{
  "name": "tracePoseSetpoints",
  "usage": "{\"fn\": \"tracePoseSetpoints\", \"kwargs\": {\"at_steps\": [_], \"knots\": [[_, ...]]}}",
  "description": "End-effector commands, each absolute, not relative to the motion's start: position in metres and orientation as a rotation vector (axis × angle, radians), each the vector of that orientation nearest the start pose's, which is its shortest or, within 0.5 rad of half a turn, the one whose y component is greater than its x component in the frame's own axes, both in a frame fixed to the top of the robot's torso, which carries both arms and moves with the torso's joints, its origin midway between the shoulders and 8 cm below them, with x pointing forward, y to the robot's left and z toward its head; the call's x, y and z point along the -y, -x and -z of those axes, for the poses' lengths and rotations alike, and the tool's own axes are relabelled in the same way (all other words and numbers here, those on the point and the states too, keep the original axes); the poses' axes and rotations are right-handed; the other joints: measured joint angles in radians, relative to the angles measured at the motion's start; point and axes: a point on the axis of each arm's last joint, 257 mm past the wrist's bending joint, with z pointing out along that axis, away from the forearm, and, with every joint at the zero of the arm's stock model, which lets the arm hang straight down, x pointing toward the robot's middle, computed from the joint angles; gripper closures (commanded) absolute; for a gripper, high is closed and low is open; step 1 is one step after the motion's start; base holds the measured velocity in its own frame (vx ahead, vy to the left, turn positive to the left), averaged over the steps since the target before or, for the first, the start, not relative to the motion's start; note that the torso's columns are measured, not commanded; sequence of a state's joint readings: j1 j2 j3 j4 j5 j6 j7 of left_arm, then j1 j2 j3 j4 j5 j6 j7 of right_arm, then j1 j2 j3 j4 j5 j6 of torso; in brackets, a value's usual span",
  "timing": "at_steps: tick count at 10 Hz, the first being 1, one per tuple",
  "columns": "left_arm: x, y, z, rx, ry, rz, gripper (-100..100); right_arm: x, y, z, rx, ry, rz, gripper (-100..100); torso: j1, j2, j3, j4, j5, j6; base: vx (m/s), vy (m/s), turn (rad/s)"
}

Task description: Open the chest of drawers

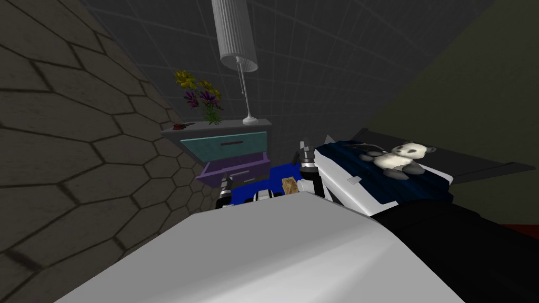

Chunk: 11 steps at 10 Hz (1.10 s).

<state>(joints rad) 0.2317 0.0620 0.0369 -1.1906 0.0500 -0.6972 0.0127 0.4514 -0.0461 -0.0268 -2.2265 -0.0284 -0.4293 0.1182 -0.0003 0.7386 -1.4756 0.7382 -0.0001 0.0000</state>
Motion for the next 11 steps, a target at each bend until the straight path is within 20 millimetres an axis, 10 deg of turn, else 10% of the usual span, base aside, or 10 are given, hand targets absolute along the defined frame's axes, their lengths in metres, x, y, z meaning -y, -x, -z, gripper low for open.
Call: {"fn": "tracePoseSetpoints", "kwargs": {"at_steps": [1,5,6,11], "knots": [[-0.306,-0.433,0.324,-1.063,1.171,1.144,-100,0.287,-0.368,-0.004,-0.715,-0.655,-1.182,0,0.000,0.002,0.001,0.001,0.000,0.000,-0.066,-0.023,0.021],[-0.308,-0.444,0.315,-1.074,1.177,1.141,-100,0.287,-0.368,-0.004,-0.715,-0.655,-1.182,0,-0.002,0.004,0.001,0.005,-0.004,0.000,-0.060,-0.020,0.015],[-0.308,-0.445,0.317,-1.079,1.183,1.138,0,0.287,-0.368,-0.004,-0.715,-0.655,-1.182,0,-0.002,0.003,0.001,0.003,-0.003,0.000,0.000,0.000,0.000],[-0.309,-0.443,0.321,-1.086,1.192,1.133,0,0.287,-0.368,-0.004,-0.715,-0.655,-1.182,0,0.000,0.000,0.000,0.000,0.000,0.000,0.000,0.000,0.000]]}}
